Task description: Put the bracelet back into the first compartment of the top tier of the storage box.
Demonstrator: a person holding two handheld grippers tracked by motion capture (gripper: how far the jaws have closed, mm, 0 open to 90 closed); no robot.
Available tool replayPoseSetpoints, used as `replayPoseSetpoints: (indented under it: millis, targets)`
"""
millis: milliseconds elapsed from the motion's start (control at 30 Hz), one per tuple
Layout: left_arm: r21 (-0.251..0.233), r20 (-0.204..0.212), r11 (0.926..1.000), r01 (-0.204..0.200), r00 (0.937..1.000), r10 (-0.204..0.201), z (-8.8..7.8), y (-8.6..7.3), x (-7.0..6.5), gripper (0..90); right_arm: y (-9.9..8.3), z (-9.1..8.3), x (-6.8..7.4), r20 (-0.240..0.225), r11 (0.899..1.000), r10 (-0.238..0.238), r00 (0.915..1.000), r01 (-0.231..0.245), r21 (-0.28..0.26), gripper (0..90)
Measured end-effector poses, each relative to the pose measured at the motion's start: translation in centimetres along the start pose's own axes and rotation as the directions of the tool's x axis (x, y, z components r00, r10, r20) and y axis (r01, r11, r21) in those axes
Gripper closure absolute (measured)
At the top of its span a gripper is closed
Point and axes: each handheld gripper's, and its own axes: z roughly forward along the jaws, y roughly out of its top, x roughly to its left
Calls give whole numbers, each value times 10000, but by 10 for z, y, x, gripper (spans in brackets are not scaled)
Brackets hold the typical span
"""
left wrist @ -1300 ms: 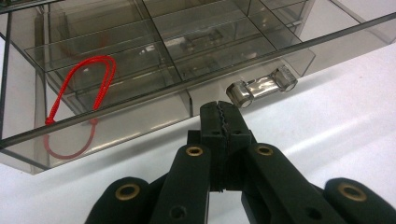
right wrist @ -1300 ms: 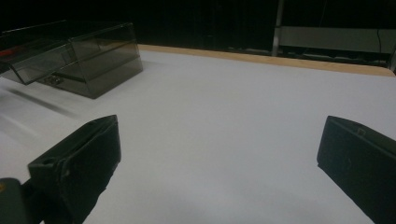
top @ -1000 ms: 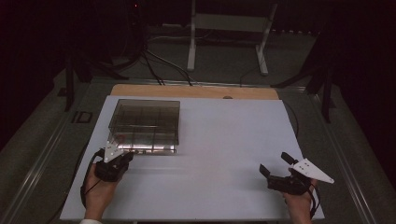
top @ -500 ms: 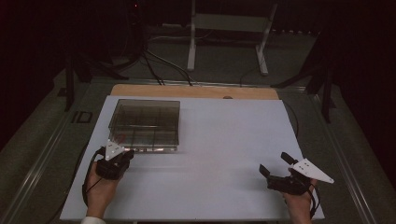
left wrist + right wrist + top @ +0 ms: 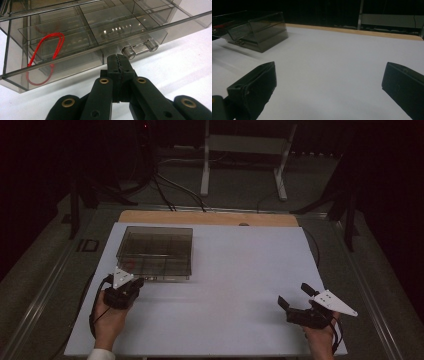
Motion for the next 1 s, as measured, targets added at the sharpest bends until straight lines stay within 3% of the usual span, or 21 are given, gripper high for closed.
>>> replayPoseSetpoints:
  millis: [1000]
  targets:
    - [-50,-130,9998,192,9997,-193,9,7,4,900,0,0,0,8,10000,16,10000,-16,11,0]
